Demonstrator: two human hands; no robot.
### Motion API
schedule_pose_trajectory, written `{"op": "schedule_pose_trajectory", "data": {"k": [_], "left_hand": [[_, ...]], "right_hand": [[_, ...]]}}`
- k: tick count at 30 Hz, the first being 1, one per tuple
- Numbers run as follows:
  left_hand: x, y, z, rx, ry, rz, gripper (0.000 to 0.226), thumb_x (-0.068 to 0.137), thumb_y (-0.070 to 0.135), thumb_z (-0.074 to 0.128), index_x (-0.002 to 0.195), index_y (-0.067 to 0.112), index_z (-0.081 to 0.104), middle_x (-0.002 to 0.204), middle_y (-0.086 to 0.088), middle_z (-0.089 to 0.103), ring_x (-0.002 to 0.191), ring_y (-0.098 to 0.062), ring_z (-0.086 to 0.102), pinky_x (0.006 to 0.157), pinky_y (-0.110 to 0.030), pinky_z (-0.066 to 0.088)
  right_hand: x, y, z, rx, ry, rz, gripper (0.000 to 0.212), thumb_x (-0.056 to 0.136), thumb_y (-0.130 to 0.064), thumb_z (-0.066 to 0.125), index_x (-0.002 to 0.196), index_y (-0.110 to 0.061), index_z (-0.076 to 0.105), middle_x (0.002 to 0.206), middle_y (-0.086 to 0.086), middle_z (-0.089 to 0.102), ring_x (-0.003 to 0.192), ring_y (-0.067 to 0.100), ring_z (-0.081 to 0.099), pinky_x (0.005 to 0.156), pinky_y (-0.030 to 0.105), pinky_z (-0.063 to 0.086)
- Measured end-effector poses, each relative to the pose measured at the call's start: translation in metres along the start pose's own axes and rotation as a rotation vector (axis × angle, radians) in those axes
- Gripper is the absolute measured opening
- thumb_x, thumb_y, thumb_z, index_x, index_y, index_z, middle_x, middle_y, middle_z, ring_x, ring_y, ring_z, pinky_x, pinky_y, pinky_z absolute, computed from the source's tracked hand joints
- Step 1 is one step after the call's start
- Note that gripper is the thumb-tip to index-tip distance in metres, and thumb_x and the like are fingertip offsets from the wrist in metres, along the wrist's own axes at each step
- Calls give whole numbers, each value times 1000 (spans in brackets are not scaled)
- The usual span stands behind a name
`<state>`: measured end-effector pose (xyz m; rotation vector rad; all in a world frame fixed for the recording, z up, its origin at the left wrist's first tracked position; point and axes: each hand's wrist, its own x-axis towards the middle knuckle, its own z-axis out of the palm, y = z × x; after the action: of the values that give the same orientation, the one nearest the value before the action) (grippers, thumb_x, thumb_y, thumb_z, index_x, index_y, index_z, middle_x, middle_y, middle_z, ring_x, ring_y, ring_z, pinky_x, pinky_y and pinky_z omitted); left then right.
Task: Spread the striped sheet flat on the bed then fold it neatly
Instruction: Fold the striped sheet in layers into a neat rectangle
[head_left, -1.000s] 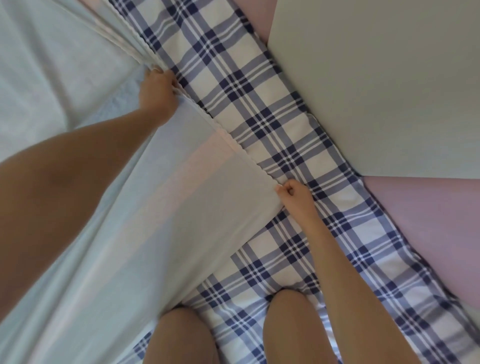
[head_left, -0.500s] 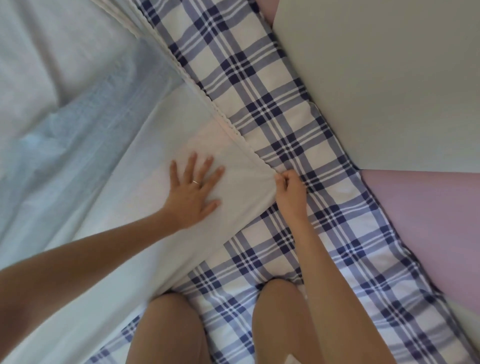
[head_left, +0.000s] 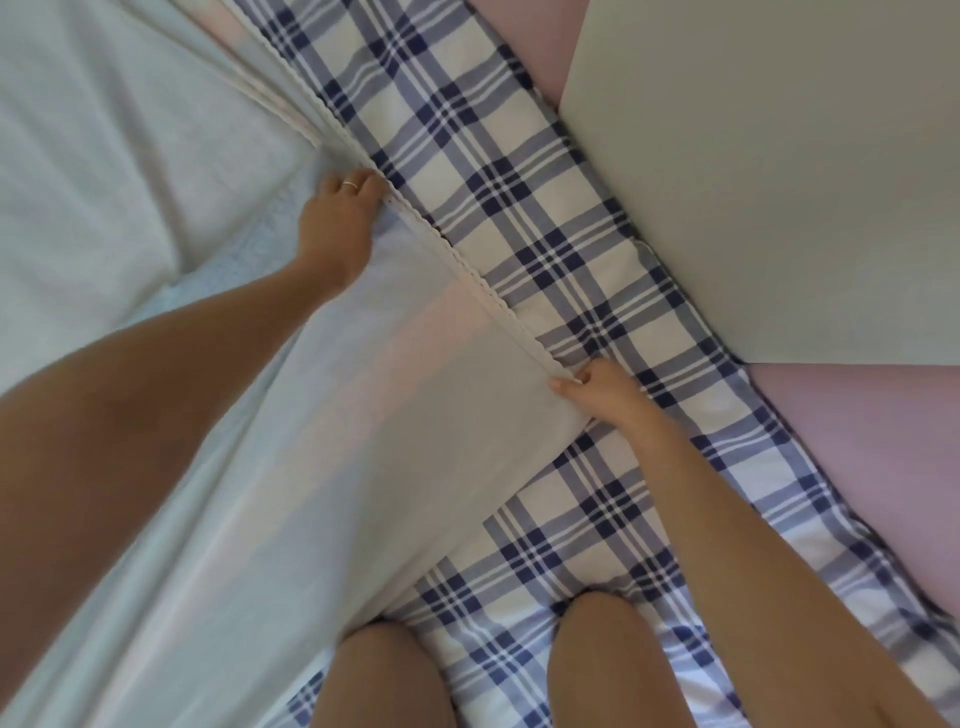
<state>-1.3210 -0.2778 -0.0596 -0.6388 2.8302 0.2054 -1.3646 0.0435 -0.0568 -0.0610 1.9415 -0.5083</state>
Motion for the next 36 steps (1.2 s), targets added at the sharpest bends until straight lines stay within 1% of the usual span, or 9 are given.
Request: {"op": "schedule_pose_trajectory", "data": {"k": [6,11,21,24,26,28,31,34,36], "left_hand": [[18,-4,-15,16,22,2,26,96,7,40,120,0,46,124,-23,43,106,-43,49,70,-51,42],[41,6,-8,-93,116,-80,26,92,-3,34,110,-4,52,115,-27,51,111,-39,44,87,-46,37],[47,13,0,-478,100,-244,13,92,14,41,86,24,45,99,-6,51,86,-12,46,77,-27,34],[19,27,-8,-558,154,-268,37,91,6,41,126,16,42,134,-1,38,93,-1,48,79,-21,41],[-27,36,3,-407,195,-194,53,90,6,47,141,6,31,151,-21,15,115,-25,49,94,-36,43],[-90,52,26,-319,194,-112,51,92,18,48,139,4,36,151,-25,20,133,-39,35,109,-51,28],[-207,73,74,-207,71,110,54,95,39,36,139,8,39,151,-19,26,141,-36,23,112,-60,8],[-273,47,119,-13,-48,358,66,94,56,22,151,21,20,158,-9,13,142,-40,17,107,-69,4],[-266,5,132,60,-35,347,70,91,65,19,152,32,10,160,-4,3,142,-43,13,103,-71,-4]], "right_hand": [[4,0,-1,-3,-15,9,26,101,-29,45,77,-21,39,83,-3,46,92,17,47,63,26,35],[2,10,4,108,17,-36,32,105,-23,33,125,-1,46,119,12,54,99,19,49,77,27,37],[10,16,10,136,87,-61,24,104,-13,31,120,-3,45,102,2,48,95,16,47,79,24,39],[6,13,14,101,209,-51,8,101,-11,36,104,-9,43,86,-1,49,87,18,50,56,23,36],[0,7,21,110,302,-25,7,99,-13,43,103,-7,46,88,3,54,90,22,55,65,28,43],[-9,7,33,-47,561,-12,20,95,-17,52,111,-5,49,107,10,59,103,28,56,84,38,46],[-29,17,71,-563,807,-504,36,90,-24,51,124,-13,49,130,11,51,125,29,42,107,46,29],[-20,34,99,-1098,282,-1106,55,91,-37,37,144,-23,36,150,4,38,139,29,29,114,50,13],[4,32,86,-1297,150,-1104,62,91,-55,31,148,-33,28,157,-3,25,142,28,24,111,62,6]]}}
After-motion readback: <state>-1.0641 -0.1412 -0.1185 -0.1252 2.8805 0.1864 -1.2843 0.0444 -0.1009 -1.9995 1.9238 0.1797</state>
